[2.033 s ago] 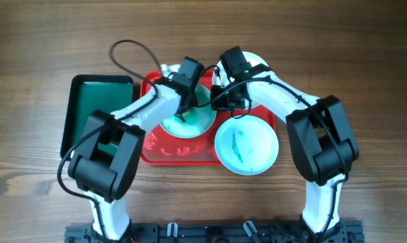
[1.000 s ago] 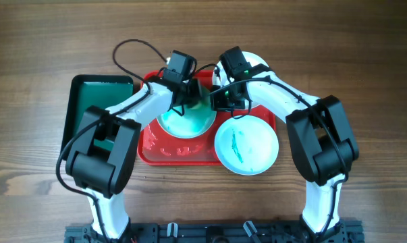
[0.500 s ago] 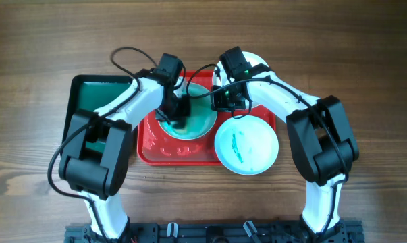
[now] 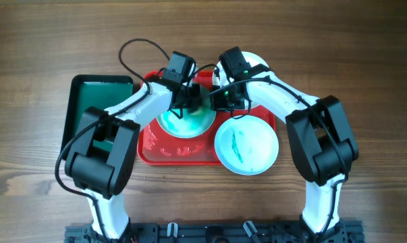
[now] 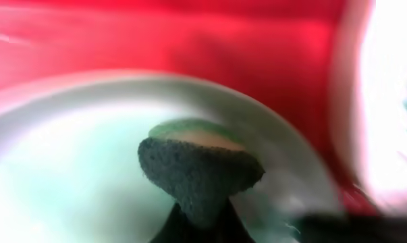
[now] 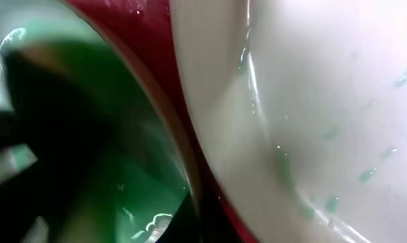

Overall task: Clean dirty plates on tray and stack at the side
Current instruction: 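Keep scrubbing the plate in circles with the left-held sponge, then wipe the plate rim area with the sponge while right gripper holds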

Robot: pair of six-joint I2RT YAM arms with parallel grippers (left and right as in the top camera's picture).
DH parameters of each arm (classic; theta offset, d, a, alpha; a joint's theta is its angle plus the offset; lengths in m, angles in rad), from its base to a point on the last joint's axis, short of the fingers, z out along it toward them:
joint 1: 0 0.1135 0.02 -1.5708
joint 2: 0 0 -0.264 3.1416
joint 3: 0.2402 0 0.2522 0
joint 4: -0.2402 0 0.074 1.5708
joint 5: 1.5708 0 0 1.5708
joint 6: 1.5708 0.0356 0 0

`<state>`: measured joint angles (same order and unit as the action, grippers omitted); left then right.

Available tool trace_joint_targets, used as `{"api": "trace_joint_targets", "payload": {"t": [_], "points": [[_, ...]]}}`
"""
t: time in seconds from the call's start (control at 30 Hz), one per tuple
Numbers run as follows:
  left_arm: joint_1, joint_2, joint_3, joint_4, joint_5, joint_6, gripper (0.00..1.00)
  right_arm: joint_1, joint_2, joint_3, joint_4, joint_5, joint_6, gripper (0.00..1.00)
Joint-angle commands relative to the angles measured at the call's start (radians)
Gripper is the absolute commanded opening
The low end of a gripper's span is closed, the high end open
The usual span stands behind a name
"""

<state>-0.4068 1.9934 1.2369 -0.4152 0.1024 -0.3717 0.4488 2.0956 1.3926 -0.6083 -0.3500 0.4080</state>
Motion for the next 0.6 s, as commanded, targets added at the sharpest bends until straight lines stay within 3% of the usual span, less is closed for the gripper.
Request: {"api": "trace_joint_targets", "payload": {"t": [0.0,0.13,0.3,0.43,0.57], "points": [[0.019,0.05,-0.034,-0.093,-0.472,-0.167,0.04,0.005,0.006,0.004,-0.01,0.016,0.01,0.04],[0.016,0.05,-0.034,-0.179,-0.459,-0.187,0.04,0.005,0.006,0.004,-0.01,0.016,0.01,0.04],[0.011,0.05,-0.034,-0.371,-0.255,-0.18,0.04,0.005,0.006,0.004,-0.01,0.016,0.01,0.04],[0.011,0.05,-0.034,-0.47,-0.008,-0.014,0.04,0.005,0.006,0.004,-0.01,0.016,0.01,0.04],[0.011,0.05,-0.034,-0.437,0.321,0.168,0.04,0.005,0.006,0.004,-0.01,0.015,0.01,0.04]]}}
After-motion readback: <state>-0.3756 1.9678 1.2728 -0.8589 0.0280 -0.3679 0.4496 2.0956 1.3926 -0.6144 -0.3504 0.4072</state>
